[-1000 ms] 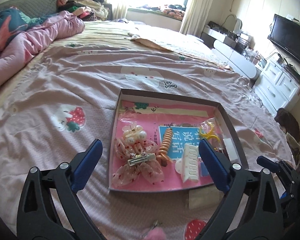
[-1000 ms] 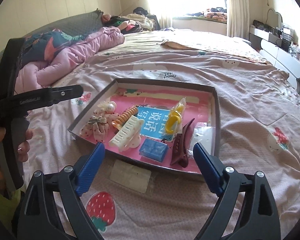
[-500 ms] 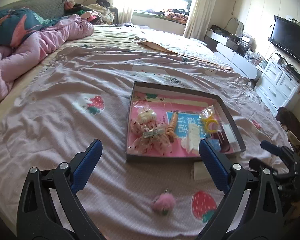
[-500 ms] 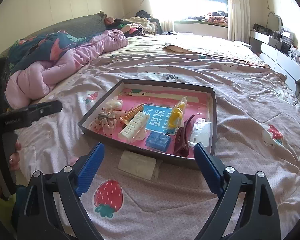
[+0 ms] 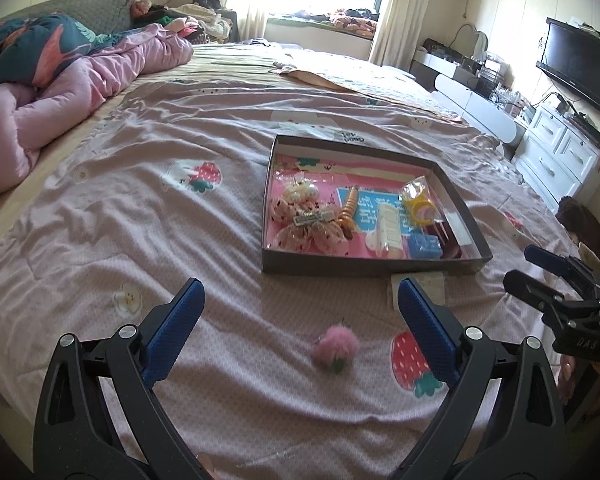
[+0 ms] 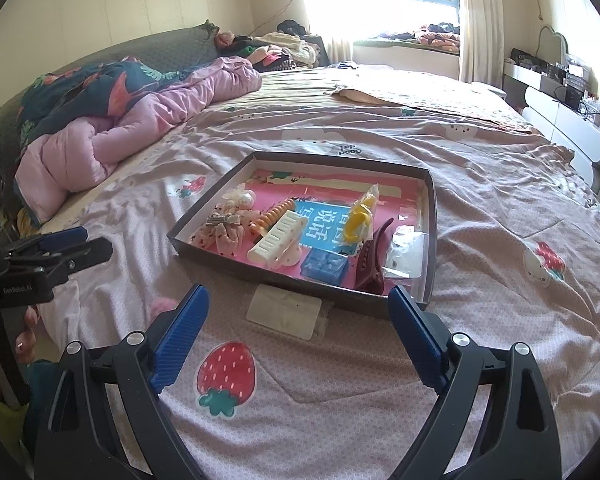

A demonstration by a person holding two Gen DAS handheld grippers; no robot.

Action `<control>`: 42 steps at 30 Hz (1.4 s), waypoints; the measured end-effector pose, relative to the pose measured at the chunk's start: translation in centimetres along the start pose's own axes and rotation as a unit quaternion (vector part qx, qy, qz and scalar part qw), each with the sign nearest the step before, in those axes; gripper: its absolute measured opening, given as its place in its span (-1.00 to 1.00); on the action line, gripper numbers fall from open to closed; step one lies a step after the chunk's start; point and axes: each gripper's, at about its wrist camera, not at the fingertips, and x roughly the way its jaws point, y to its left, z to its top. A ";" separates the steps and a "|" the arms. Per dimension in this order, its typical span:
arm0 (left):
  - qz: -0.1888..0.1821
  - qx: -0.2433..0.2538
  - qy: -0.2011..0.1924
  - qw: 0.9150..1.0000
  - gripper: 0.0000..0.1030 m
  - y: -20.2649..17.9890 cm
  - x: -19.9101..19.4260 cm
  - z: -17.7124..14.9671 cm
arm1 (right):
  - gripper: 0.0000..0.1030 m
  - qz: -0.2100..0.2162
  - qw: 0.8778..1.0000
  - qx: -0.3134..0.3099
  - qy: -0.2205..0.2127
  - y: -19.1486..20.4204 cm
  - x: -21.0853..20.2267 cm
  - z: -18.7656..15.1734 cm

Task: Organize jewelry
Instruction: 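Move the left tool to the pink pompom and grasp it, then grasp the white card in its clear sleeve with the right tool while the left tool holds the pompom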

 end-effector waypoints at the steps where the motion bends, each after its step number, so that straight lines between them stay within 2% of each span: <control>1: 0.000 0.000 0.001 1.000 0.72 -0.1 0.0 -0.2 | 0.71 0.000 1.000 0.000 0.001 0.0 0.0 -0.1; 5: 0.005 0.002 0.011 1.000 0.72 -0.3 0.2 -1.1 | 0.72 -0.001 1.000 0.001 0.005 0.0 -0.2 -0.8; 15: 0.015 0.020 0.066 0.998 0.70 -1.3 3.0 -3.4 | 0.72 0.001 0.999 -0.003 0.033 -0.1 1.2 -2.6; 23: 0.006 0.031 0.116 0.993 0.22 -1.9 6.0 -4.6 | 0.72 0.003 0.999 0.010 0.052 -1.1 2.9 -3.2; 26: 0.004 0.033 0.127 0.991 0.18 -1.9 7.0 -4.8 | 0.72 0.008 0.998 0.016 0.062 -1.2 3.9 -3.3; 28: 0.008 0.035 0.129 0.991 0.06 -1.8 7.4 -4.7 | 0.72 0.009 0.997 0.021 0.069 -1.2 4.8 -3.3; 31: -0.001 0.027 0.133 0.991 -0.17 -1.4 7.8 -4.4 | 0.72 0.020 0.996 0.026 0.080 -1.0 6.3 -3.2; 33: -0.011 0.014 0.132 0.991 -0.54 -0.7 7.9 -4.3 | 0.72 0.024 0.995 0.030 0.087 -0.8 7.4 -3.1; 37: -0.029 -0.010 0.130 0.991 -0.55 0.3 7.7 -4.1 | 0.72 0.024 0.994 0.042 0.101 -0.5 9.5 -2.9; 42: -0.028 -0.012 0.115 0.993 -0.55 0.2 7.0 -3.9 | 0.72 0.012 0.992 0.057 0.109 0.5 11.1 -2.7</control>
